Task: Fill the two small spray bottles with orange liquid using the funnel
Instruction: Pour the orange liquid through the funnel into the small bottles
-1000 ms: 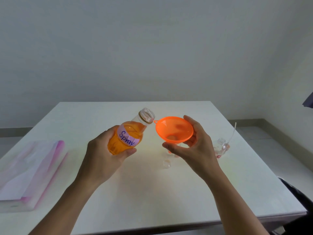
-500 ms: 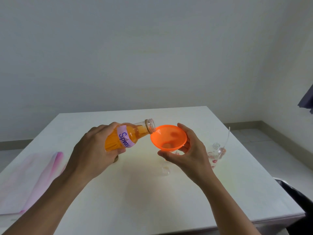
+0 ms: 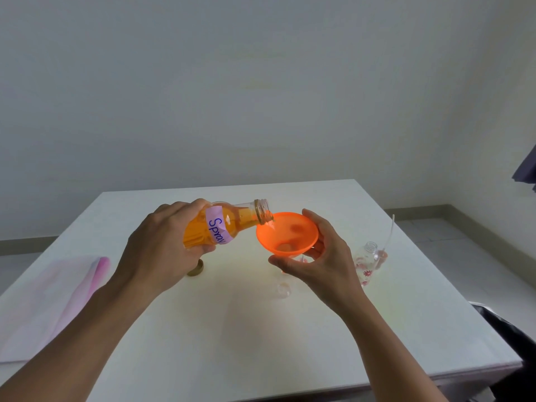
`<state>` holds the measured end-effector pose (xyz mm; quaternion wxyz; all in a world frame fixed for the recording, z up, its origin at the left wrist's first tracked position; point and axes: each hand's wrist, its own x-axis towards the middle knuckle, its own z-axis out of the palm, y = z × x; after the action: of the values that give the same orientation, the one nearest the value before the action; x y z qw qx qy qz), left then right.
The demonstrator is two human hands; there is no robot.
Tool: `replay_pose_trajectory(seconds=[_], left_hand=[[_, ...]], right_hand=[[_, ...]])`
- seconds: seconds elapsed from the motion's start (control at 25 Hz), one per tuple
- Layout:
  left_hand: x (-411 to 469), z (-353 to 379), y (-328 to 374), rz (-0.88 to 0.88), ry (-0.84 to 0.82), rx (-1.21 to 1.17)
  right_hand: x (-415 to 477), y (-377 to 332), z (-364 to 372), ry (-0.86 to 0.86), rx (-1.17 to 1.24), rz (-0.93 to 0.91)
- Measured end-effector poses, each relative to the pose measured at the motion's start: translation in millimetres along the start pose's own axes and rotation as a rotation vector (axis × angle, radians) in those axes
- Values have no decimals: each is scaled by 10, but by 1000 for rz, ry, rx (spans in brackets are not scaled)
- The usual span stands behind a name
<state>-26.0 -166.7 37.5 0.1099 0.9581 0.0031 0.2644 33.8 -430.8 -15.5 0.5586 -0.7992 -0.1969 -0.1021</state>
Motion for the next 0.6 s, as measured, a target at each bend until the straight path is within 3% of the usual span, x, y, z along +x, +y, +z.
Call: replay_pose_trajectory(seconds=[0.6], left_hand=[[57, -3, 60, 14, 14, 33]], right_hand=[[16, 21, 19, -1, -19, 13]])
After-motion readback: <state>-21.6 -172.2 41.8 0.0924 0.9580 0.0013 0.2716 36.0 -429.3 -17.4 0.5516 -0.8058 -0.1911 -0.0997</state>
